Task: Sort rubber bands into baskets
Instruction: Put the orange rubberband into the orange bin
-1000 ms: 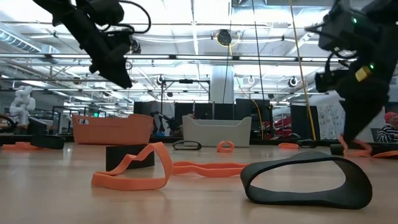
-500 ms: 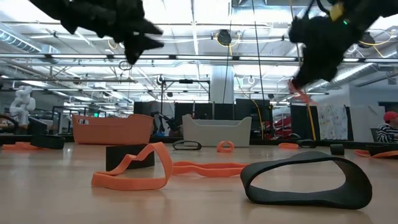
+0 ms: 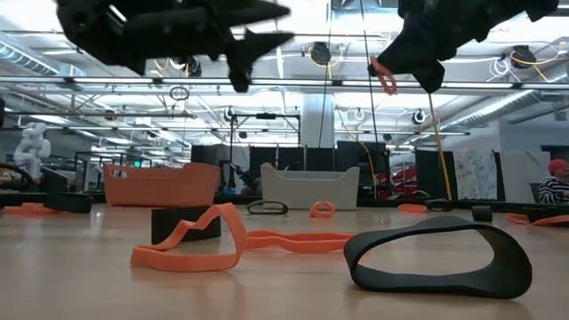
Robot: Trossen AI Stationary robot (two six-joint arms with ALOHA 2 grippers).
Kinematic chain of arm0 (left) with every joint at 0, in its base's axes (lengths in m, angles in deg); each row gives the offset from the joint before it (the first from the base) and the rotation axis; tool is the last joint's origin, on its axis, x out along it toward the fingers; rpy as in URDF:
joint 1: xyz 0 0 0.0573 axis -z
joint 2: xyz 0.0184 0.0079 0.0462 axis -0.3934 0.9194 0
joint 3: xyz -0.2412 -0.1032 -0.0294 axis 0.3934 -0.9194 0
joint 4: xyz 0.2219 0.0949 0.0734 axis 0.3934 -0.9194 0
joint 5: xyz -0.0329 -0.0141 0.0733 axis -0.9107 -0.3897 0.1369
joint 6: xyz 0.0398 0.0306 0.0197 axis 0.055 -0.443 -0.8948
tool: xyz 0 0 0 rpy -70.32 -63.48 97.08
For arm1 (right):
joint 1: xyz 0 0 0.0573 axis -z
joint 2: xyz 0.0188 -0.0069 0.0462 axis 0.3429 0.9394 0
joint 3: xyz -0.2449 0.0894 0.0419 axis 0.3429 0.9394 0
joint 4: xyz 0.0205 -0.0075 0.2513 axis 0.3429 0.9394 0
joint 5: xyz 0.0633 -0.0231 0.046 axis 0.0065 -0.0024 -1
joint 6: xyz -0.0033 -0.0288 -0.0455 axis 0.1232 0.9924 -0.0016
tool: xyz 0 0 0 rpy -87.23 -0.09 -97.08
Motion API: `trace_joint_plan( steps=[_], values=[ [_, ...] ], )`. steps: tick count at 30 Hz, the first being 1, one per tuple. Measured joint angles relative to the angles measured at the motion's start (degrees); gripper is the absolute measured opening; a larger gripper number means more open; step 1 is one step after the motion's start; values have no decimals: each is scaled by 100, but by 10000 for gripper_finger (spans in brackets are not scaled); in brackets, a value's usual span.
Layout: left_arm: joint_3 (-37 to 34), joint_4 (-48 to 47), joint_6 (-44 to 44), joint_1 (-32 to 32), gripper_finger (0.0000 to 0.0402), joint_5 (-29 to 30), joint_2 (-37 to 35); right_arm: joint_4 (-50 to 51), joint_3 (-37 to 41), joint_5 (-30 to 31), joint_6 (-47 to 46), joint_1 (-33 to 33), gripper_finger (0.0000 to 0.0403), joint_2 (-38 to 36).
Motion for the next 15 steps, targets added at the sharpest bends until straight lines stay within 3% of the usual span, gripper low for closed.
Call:
trace_joint_plan(
  steps=[8, 15],
  values=[
    [1084, 55, 412, 10, 156, 91, 1325, 4, 0, 0, 12, 0, 0, 2],
    [1876, -452, 521, -68, 155, 53, 1992, 103, 0, -29, 7, 0, 0, 2]
  ],
)
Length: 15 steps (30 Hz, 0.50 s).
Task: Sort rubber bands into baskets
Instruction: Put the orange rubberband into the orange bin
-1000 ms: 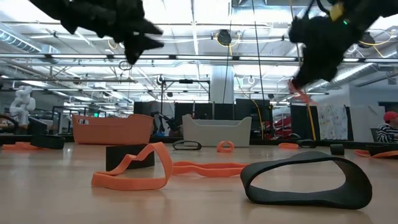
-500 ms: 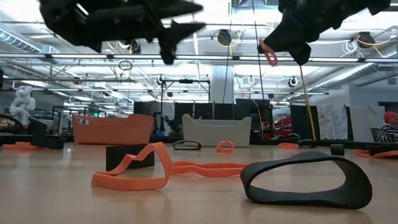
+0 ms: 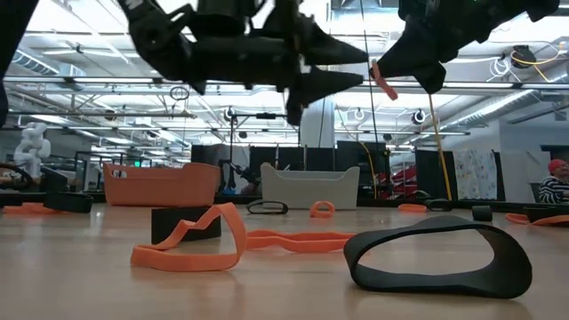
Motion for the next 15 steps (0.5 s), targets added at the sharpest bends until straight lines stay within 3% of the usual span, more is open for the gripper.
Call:
trace_joint_plan(
  steps=[11, 15],
  values=[
    [600, -233, -2, -25, 154, -164, 375, 27, 0, -50, 35, 0, 0, 0],
    [600, -246, -61, -25, 120, -253, 380, 26, 0, -151, 37, 0, 0, 0]
  ],
)
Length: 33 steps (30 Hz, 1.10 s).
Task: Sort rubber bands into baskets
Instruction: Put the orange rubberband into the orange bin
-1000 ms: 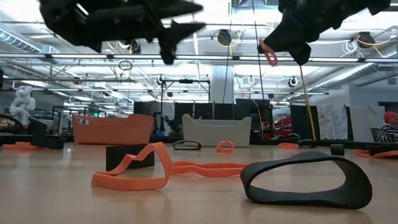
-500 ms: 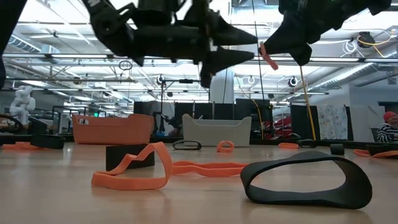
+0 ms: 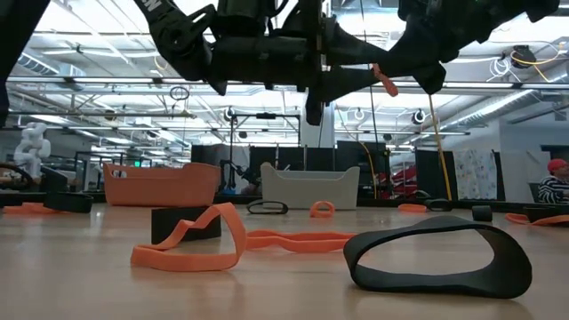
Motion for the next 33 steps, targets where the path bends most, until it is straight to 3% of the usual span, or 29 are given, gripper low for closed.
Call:
trace_joint_plan(
  steps=[5, 11, 15, 22, 28, 33],
  values=[
    [-2, -3, -95, 0, 17, -17, 0, -2, 0, 0, -5, 0, 6, 0],
    [-2, -1, -100, -13, 6, -19, 0, 49, 0, -47, -44, 0, 8, 0],
    [-2, -83, -101, -97, 4, -22, -5, 47, 0, -517, -99, 0, 13, 0],
    [-9, -771, -65, -394, 3, -212, -219, 133, 2, -581, -118, -82, 50, 0],
    [-9, -2665, -703, -620, 3, -203, -1159, 507, 2, -564, -252, -77, 78, 0],
    [-8, -4900, -1552, -754, 2, 914, -2257, 555, 2, -561, -390, -76, 82, 0]
  ],
)
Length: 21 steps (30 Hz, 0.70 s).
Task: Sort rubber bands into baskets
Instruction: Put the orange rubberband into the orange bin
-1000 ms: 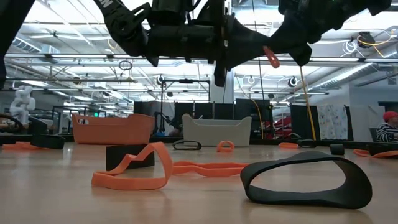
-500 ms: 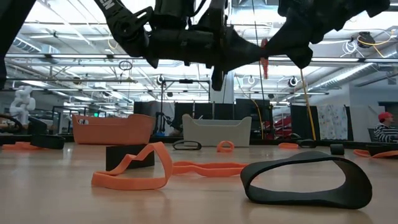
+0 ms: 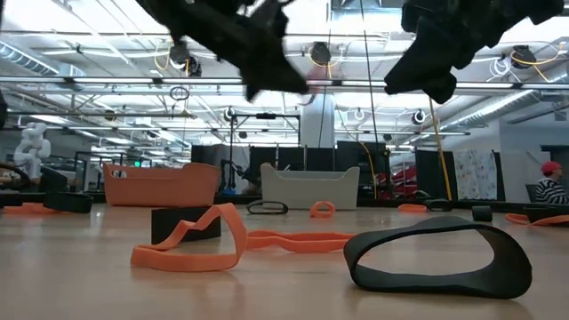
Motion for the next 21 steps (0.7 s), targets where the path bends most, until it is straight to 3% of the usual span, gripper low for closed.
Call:
trace_joint_plan(
  steps=[7, 10, 15, 21],
  values=[
    [1, -2589, -654, -326, 2, 2430, -1154, 26, 0, 5, -197, 0, 80, -1],
    [1, -3381, -648, -632, 2, 3085, -1356, 25, 0, 8, -231, 0, 80, 0],
    [-244, -4076, -617, -1416, 2, 3064, -1374, 9, 0, 18, -224, 2, 80, 0],
    [-605, -4118, -646, -2303, 2, 2946, -1192, -13, 0, 27, -216, 2, 80, -2]
  ],
)
